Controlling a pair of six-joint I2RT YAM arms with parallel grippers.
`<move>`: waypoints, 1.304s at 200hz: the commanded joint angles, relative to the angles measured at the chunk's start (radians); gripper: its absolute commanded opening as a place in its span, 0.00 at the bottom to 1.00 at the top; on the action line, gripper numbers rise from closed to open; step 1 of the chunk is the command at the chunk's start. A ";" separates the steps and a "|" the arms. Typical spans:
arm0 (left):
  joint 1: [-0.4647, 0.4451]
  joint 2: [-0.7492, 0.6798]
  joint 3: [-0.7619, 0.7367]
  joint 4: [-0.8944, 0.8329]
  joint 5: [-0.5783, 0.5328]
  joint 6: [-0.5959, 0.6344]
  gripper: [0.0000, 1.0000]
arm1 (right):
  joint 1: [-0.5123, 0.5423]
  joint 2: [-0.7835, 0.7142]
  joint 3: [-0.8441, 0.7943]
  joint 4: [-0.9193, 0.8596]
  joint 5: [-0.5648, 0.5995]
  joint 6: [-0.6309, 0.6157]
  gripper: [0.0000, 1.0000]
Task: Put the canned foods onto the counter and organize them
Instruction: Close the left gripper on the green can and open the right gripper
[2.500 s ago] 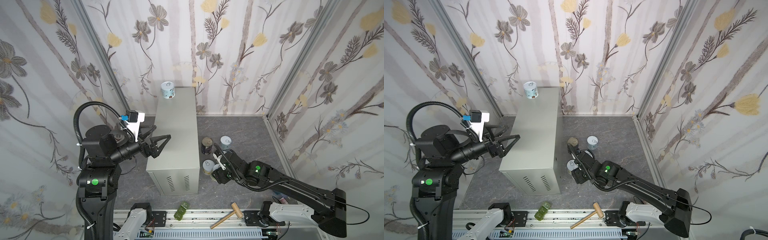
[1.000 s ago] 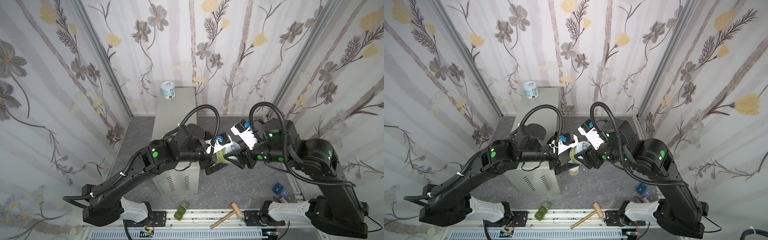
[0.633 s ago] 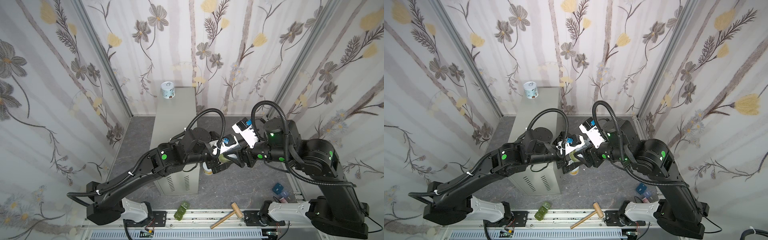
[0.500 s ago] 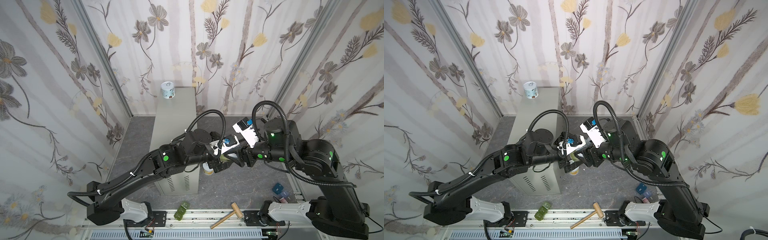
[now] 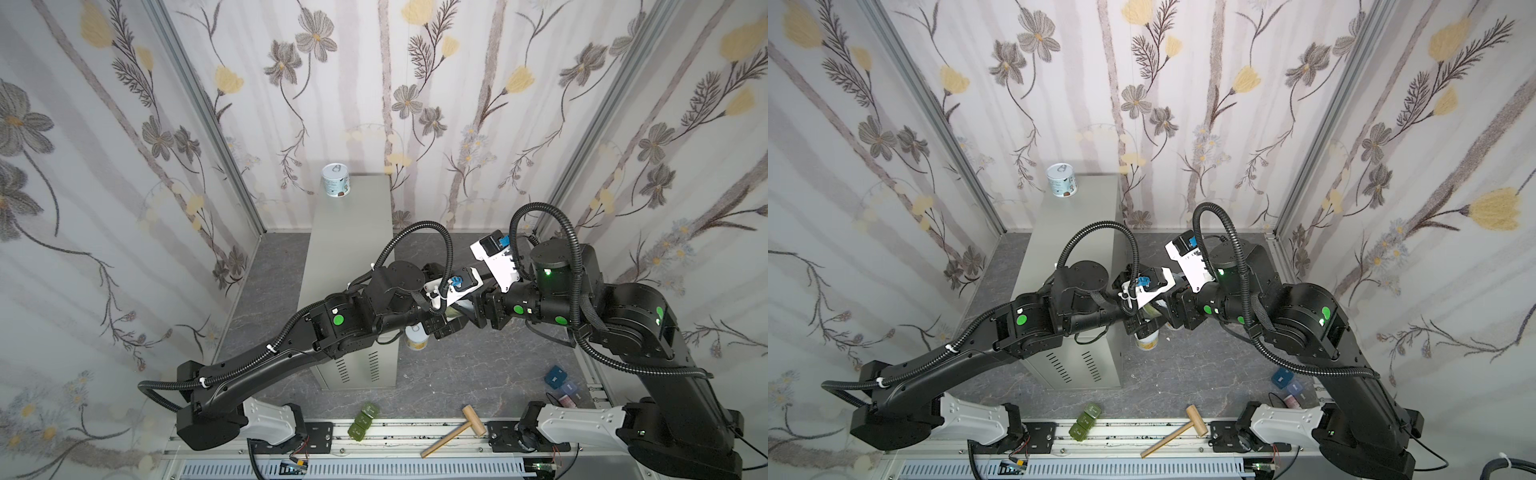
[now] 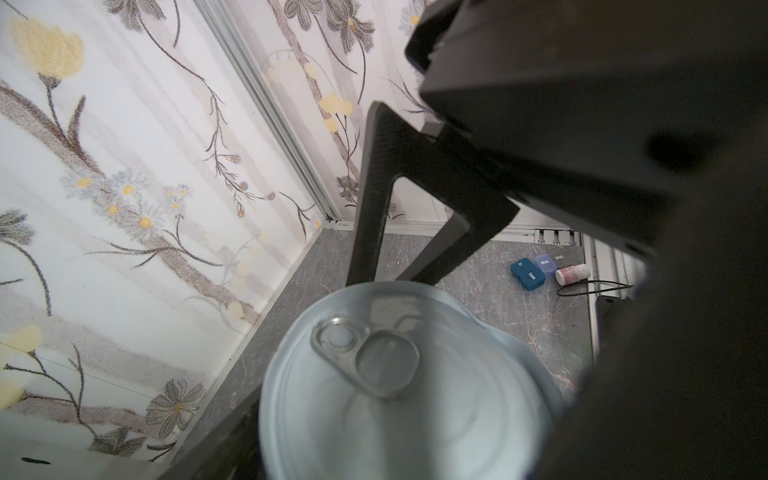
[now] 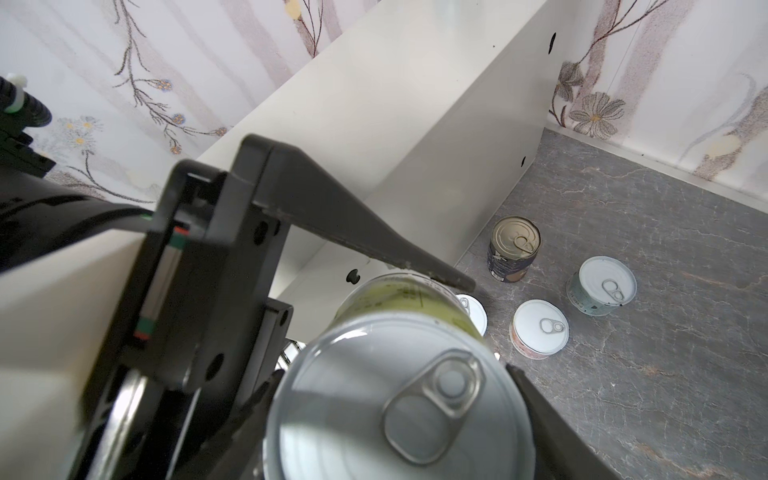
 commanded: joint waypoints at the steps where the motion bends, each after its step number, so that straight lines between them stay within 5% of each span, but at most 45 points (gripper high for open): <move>1: 0.000 -0.007 -0.017 0.150 -0.049 0.012 0.85 | 0.001 -0.003 -0.010 0.073 -0.023 0.037 0.62; 41: -0.001 -0.011 -0.047 0.211 -0.051 0.013 0.89 | 0.002 -0.021 -0.044 0.096 -0.029 0.053 0.62; 82: -0.001 -0.008 -0.046 0.217 -0.043 0.017 0.72 | 0.002 -0.024 -0.051 0.099 -0.026 0.053 0.63; 128: 0.000 -0.014 -0.053 0.224 -0.040 0.024 0.65 | 0.001 -0.029 -0.050 0.108 -0.028 0.053 0.68; 188: 0.001 -0.023 -0.058 0.234 -0.048 0.032 0.65 | -0.003 -0.031 -0.035 0.106 -0.011 0.050 0.88; 261: 0.001 -0.037 -0.057 0.214 -0.075 0.048 0.65 | -0.018 -0.053 0.005 0.096 0.048 0.040 0.99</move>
